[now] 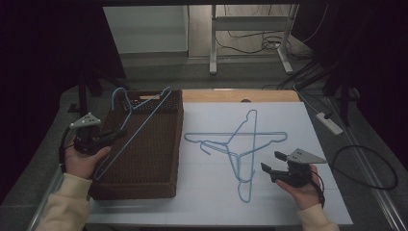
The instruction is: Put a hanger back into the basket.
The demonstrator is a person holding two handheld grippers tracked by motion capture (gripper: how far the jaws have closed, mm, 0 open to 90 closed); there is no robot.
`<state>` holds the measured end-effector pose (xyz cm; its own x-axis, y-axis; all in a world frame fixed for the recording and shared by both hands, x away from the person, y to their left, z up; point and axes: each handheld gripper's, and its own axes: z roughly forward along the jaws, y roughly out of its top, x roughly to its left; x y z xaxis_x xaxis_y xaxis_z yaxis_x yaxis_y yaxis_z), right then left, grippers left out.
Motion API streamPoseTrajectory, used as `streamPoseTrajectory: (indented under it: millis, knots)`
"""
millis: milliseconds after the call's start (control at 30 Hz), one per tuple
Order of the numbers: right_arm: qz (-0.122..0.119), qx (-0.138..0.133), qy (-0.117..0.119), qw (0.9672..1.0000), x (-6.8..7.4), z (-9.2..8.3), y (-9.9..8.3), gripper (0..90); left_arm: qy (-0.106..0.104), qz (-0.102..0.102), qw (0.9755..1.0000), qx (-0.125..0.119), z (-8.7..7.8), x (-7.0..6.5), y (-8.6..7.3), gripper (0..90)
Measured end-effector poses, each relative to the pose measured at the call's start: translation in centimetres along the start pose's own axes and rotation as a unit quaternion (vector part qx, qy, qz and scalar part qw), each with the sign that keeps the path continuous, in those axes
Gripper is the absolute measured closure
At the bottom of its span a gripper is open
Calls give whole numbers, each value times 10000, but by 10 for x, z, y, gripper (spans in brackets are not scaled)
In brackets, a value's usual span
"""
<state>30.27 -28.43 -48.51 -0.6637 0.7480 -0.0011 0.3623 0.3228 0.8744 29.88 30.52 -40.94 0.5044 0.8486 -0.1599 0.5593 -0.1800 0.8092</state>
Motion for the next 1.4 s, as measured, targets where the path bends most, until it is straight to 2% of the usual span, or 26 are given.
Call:
streamPoseTrajectory:
  millis: [67,133,233,333,500,567,667,767,833,967,1133,1233,1400]
  knots:
    - [-7,5,-13,10000,1,0,0,290,9,14,10000,69,3,3,-1,863]
    - [-13,2,-13,10000,1,0,0,290,-93,-1,9999,88,6,5,-2,863]
    - [7,6,-21,10000,0,0,0,290,-127,79,9998,142,8,5,-4,863]
    - [11,18,-34,10000,0,0,-1,290,-145,79,9996,232,13,4,-4,863]
    - [4,12,-43,10000,0,-1,-1,290,-201,236,9986,438,24,-1,-4,863]
    - [5,13,-46,10000,0,-1,-1,290,-210,232,9984,474,26,-1,-4,863]
    - [3,19,-30,10000,0,0,-1,290,-189,173,9975,666,37,3,-4,863]
    - [-2,57,-25,10000,1,1,-1,290,9,105,9947,1024,49,8,-6,862]
    - [-10,51,-25,10000,1,0,-1,290,62,45,9940,1095,54,12,-9,863]
    - [10,45,-23,10000,0,0,-2,290,441,-32,9911,1259,57,18,-9,862]
    - [-12,77,-36,10000,1,1,-2,290,838,31,9853,1491,60,22,-7,860]
    - [-8,84,-41,10000,1,1,-2,290,903,7,9838,1547,61,23,-7,859]
    - [5,65,-50,10000,2,1,-3,290,1018,-125,9795,1733,65,28,-10,856]
